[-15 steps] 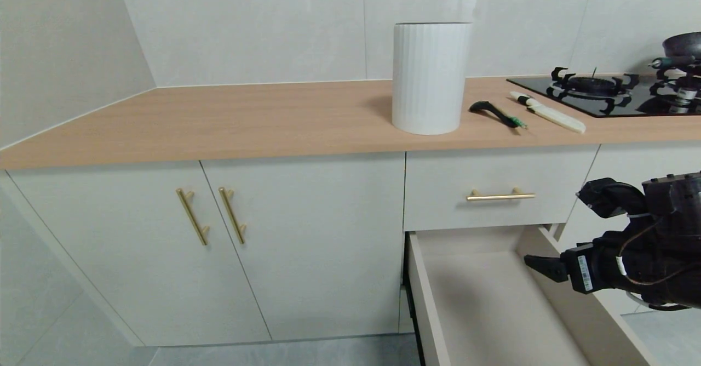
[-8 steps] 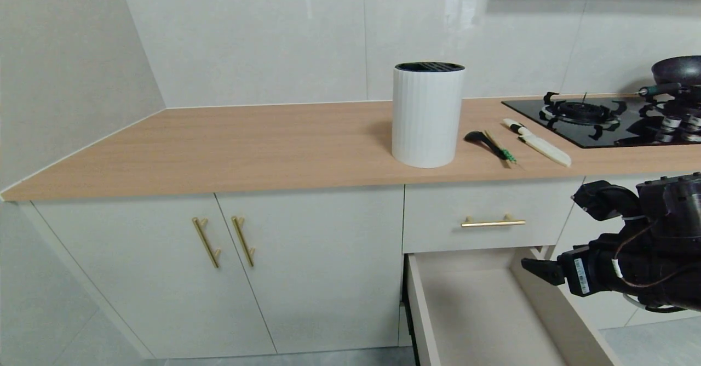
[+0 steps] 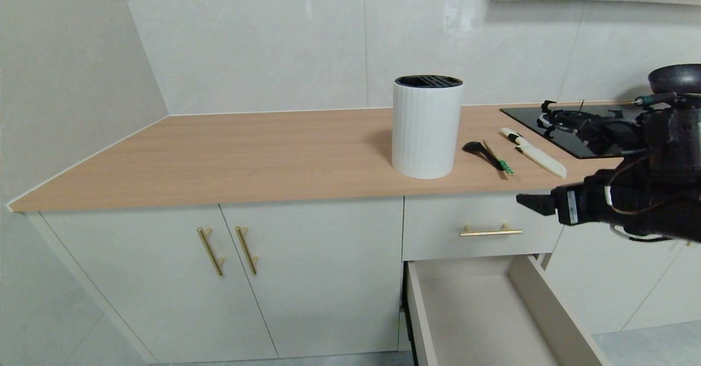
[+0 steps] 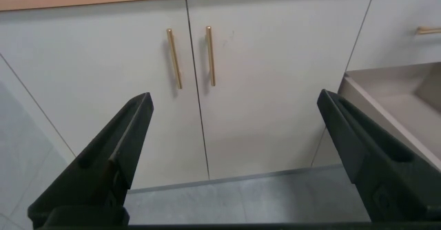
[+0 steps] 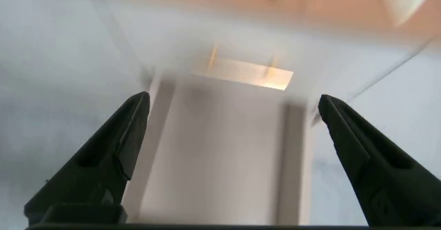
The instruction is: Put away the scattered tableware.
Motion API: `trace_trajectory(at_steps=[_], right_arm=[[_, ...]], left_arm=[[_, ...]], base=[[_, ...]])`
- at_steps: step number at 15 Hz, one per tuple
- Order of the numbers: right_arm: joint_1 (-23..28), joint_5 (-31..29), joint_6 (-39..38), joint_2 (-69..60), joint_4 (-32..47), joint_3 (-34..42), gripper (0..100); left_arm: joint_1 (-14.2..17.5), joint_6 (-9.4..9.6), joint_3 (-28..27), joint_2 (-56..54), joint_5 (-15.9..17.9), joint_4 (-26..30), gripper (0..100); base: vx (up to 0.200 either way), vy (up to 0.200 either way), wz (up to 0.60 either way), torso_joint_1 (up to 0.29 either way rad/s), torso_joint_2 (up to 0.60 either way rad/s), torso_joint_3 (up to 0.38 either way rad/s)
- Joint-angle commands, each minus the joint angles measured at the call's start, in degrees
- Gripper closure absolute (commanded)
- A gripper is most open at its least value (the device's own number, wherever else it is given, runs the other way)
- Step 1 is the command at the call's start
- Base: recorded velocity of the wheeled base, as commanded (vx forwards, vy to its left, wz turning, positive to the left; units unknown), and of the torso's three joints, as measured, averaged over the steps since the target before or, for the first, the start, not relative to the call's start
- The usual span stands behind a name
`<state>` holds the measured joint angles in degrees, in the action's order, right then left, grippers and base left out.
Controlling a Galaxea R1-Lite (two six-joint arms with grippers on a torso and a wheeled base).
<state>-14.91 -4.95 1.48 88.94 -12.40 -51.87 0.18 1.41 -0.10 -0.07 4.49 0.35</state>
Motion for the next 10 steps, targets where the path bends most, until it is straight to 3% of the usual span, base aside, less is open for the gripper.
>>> trace_trajectory(at_steps=[1, 7, 10], right_arm=[[3.83, -0.06, -0.24, 9.14, 9.67, -17.3, 0], [4.27, -1.55, -8.68, 22.59, 30.77, -40.15, 0], [3.92, -3.05, -10.44, 24.44, 31.65, -42.35, 0]], left_arm=[[-0.01, -0.01, 0.01, 0.07, 0.0, 0.0, 0], [-0.01, -0.01, 0.01, 0.07, 0.0, 0.0, 0], [-0.01, -0.01, 0.01, 0.07, 0.0, 0.0, 0]], base=[[0.0, 0.0, 0.0, 0.0, 0.0, 0.0], [0.0, 0.0, 0.0, 0.0, 0.0, 0.0], [0.0, 0.0, 0.0, 0.0, 0.0, 0.0]])
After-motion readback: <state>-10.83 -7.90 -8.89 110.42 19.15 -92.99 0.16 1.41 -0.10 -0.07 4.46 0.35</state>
